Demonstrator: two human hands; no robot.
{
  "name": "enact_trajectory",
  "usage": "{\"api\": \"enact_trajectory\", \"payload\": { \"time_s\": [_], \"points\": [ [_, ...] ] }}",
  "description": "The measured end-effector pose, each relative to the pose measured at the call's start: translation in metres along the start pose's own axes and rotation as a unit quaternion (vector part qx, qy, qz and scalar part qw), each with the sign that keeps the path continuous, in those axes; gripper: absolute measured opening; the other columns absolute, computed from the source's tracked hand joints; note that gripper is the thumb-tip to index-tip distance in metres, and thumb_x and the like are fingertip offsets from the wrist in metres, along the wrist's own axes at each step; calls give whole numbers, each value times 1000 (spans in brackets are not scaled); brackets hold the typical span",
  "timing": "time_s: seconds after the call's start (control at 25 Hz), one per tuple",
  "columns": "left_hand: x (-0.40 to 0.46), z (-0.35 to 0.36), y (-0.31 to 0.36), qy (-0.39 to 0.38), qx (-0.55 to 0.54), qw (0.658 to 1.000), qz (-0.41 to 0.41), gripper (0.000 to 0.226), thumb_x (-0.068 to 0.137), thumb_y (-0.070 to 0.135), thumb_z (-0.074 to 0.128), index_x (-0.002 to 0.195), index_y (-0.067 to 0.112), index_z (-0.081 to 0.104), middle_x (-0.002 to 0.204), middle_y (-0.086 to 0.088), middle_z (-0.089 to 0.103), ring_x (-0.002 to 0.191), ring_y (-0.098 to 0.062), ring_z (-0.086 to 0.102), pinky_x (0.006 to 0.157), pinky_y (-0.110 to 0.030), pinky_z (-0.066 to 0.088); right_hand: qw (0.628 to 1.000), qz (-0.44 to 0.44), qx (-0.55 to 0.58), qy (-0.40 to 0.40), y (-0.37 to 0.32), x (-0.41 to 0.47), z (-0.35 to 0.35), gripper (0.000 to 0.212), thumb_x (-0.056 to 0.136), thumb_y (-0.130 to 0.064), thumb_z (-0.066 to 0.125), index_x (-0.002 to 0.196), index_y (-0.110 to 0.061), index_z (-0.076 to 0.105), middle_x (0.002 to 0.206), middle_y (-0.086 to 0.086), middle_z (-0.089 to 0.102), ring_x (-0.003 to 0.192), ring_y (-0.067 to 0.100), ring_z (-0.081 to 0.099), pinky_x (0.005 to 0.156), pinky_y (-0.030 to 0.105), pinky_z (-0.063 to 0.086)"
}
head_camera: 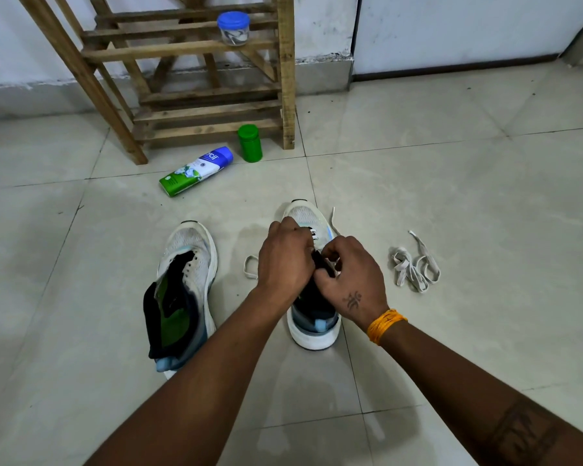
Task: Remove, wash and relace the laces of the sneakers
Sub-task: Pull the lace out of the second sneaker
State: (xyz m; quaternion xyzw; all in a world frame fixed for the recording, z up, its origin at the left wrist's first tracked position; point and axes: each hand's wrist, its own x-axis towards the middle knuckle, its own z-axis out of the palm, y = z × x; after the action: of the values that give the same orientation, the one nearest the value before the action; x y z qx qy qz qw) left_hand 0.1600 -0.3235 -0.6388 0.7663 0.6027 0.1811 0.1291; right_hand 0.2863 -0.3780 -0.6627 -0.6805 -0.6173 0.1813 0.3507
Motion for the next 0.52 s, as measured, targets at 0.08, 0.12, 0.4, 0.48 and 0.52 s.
{"api": "enact_trajectory", "payload": {
  "time_s": [0.08, 0.12, 0.4, 0.48, 0.52],
  "points": [
    [0, 2, 2, 15, -42, 999, 8, 8, 87, 8, 62, 90, 11, 70, 102, -8, 59, 95, -28, 57, 72, -39, 47, 1000, 2, -11, 7, 3, 4, 5, 15, 81, -35, 61, 89, -25, 53, 86, -10, 55, 76, 15, 54, 64, 37, 48],
    [-2, 2, 3, 27, -64, 998, 1, 6, 88, 7, 62, 89, 10, 67, 102, -8, 58, 90, -28, 58, 72, -38, 46, 1000, 6, -12, 20, 4, 5, 7, 14, 87, -33, 61, 89, -23, 52, 85, -7, 56, 75, 18, 54, 64, 40, 48],
    [-5, 2, -7, 162, -291, 912, -239, 7, 87, 19, 63, 85, 25, 65, 102, -1, 65, 96, -24, 62, 85, -35, 49, 996, 48, 23, 77, 6, -2, 12, 16, 95, -24, 62, 89, -19, 47, 76, -3, 57, 70, 23, 52, 60, 38, 41],
    [-9, 1, -1, 129, -102, 985, -53, 21, 81, 19, 64, 100, 18, 71, 106, -2, 65, 101, -25, 56, 83, -35, 47, 996, 46, 32, 75, 5, -4, 12, 16, 95, -24, 63, 88, -19, 49, 76, -4, 58, 70, 21, 53, 62, 39, 44],
    [-10, -3, 3, 95, -7, 995, 26, 26, 79, 22, 64, 103, 17, 72, 105, -2, 66, 102, -27, 54, 81, -38, 46, 995, 43, 36, 78, 5, -5, 12, 16, 94, -24, 63, 88, -20, 50, 76, -5, 57, 70, 20, 53, 62, 39, 45]
  ]
}}
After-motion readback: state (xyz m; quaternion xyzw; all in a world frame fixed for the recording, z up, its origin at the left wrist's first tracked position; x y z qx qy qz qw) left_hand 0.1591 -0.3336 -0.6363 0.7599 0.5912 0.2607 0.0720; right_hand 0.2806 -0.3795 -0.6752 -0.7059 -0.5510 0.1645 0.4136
